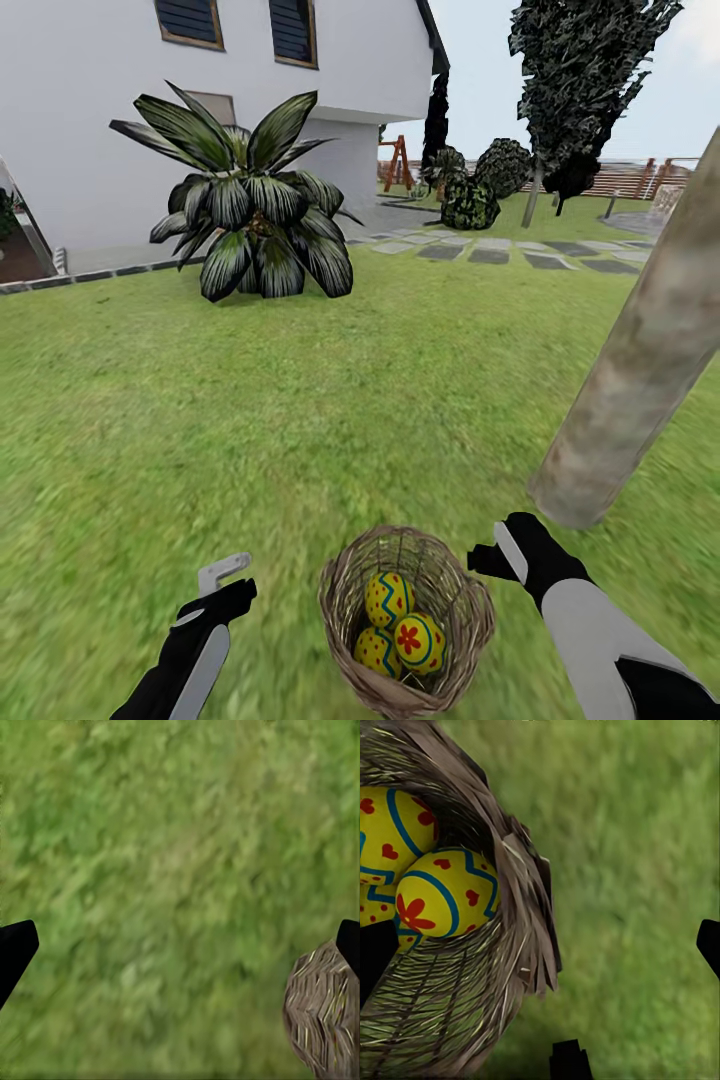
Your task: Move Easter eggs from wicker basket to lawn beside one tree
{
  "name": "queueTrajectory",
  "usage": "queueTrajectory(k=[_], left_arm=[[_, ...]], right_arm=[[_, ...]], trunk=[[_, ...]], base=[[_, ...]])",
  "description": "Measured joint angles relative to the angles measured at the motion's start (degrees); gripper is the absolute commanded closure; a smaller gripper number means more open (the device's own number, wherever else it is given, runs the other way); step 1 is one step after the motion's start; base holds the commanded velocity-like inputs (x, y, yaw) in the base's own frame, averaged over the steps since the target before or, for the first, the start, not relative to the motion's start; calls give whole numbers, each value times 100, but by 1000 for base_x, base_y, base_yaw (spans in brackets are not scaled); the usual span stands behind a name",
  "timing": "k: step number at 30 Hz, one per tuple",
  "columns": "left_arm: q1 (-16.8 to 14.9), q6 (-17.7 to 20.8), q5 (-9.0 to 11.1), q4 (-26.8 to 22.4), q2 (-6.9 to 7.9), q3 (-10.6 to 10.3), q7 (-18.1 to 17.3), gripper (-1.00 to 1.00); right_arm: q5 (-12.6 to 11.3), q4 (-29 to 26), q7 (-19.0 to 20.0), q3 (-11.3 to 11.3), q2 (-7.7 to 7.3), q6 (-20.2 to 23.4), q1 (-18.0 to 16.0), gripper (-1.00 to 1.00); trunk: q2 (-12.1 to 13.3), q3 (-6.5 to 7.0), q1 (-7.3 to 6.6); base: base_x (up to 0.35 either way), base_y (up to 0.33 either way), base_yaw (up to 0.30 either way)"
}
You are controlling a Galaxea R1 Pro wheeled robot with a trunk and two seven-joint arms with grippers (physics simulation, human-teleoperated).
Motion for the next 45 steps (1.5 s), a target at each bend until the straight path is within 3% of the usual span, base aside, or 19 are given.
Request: queueTrajectory(k=[45], left_arm=[[0, 0, -7, 3, -10, 0, 9, -100]], right_arm=[[0, -9, 11, -15, -5, -7, 0, -100]], trunk=[[1805, 808, -989]], base=[[0, 0, 0]])
